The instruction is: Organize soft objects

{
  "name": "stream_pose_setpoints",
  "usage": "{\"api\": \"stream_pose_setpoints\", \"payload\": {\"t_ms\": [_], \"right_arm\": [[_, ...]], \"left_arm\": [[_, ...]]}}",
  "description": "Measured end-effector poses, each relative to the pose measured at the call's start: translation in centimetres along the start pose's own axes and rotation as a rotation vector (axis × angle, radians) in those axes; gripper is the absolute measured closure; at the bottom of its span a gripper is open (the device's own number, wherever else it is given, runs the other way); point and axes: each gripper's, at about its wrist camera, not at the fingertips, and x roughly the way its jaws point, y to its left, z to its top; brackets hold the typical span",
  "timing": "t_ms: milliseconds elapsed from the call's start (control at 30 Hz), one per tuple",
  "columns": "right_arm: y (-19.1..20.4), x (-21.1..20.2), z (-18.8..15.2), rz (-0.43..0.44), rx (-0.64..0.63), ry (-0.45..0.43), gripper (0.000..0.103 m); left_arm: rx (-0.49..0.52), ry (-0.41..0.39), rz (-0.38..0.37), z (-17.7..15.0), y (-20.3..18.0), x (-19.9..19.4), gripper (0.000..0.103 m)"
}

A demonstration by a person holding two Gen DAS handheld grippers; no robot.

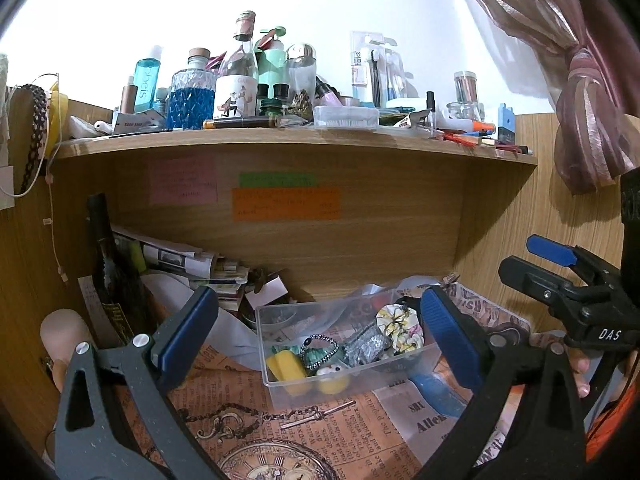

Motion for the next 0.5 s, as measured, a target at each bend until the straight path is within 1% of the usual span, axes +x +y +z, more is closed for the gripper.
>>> {"api": "stream_pose_setpoints", "payload": {"t_ms": [500], "right_arm": [[0.16,0.24,-0.22,0.004,-0.002,0.006,0.000]], "left_arm": [[-0.002,0.001,-0.003,-0.05,0.05,0.06,0.000]]}}
